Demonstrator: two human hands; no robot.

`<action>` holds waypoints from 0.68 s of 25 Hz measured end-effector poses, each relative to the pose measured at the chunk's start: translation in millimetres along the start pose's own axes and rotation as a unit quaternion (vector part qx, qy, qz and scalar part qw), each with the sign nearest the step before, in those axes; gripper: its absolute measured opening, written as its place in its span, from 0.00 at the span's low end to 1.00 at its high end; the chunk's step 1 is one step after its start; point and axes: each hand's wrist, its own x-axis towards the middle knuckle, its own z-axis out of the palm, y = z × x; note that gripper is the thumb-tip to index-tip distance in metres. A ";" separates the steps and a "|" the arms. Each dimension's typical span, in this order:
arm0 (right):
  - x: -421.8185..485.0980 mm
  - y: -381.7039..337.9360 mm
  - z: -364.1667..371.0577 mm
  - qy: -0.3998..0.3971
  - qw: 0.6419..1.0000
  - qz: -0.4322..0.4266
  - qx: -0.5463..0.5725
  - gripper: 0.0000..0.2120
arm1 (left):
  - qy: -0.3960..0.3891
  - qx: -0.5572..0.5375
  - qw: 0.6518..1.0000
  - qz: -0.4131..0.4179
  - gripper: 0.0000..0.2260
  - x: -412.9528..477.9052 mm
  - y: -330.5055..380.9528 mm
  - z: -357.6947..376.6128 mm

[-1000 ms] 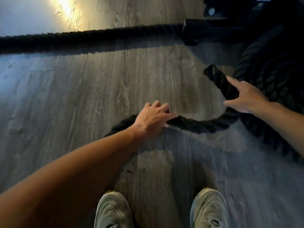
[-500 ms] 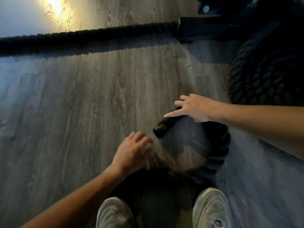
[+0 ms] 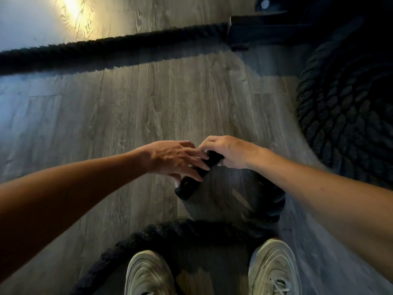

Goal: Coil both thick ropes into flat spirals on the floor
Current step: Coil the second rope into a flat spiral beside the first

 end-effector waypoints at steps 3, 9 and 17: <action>-20.1 5.4 11.3 0.088 0.992 0.069 0.058 0.39 | 0.007 0.021 0.999 -0.033 0.24 7.8 8.4 8.2; -110.8 22.2 35.0 0.267 0.904 0.311 0.119 0.37 | 0.078 0.091 0.973 -0.197 0.25 36.4 61.9 16.1; -86.3 -6.4 54.4 0.259 0.852 0.326 0.317 0.28 | 0.003 0.054 0.910 -0.412 0.29 61.1 85.1 -4.5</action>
